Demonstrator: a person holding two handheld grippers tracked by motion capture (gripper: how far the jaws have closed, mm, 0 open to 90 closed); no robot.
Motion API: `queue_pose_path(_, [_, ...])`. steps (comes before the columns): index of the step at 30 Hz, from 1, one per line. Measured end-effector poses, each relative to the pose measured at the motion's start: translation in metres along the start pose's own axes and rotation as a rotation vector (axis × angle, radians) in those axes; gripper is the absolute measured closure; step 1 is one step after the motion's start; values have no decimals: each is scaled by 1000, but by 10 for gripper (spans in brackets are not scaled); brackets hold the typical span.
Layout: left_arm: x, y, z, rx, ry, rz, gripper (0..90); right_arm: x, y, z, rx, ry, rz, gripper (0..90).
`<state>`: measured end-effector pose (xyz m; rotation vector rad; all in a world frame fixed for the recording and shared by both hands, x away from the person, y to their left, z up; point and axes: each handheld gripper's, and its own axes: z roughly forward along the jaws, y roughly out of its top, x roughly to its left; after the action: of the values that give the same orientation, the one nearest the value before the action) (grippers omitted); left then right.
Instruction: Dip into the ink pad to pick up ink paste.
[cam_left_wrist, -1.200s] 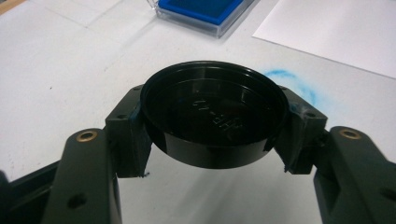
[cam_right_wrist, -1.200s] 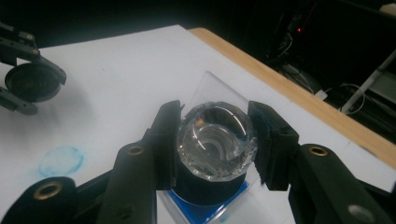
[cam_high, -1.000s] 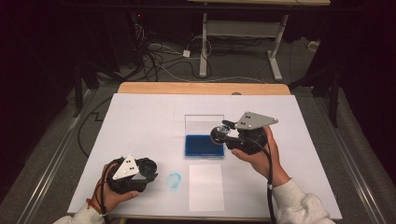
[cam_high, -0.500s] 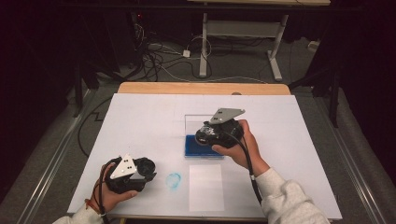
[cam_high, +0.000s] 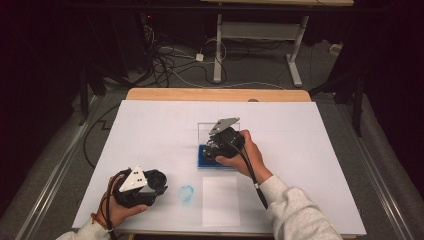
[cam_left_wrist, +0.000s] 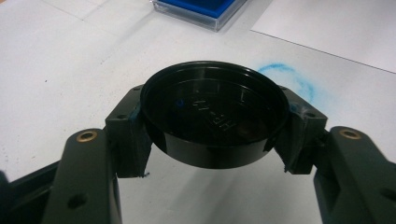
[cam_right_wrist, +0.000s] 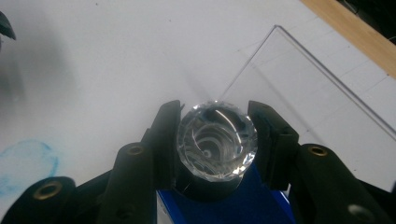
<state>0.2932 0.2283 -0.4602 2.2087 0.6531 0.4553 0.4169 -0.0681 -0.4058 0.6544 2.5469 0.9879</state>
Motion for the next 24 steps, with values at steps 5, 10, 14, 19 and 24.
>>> queue_pose_path(5, [0, 0, 1, 2, -3, 3, 366, 2, -1, 9, 21, 13, 8, 572])
queue_pose_path(10, [0, 0, 2, 6, -6, 3, 366, 5, -2, 17, 54, 14, -2, 572])
queue_pose_path(14, [0, 0, 2, 8, -10, 2, 366, 4, -3, 19, 46, 15, 1, 572])
queue_pose_path(19, [0, 0, 2, 11, -12, 2, 366, 5, -3, 20, 47, 9, 8, 573])
queue_pose_path(24, [-1, 0, 2, 15, -13, 5, 366, 6, -3, 21, 49, -3, 11, 574])
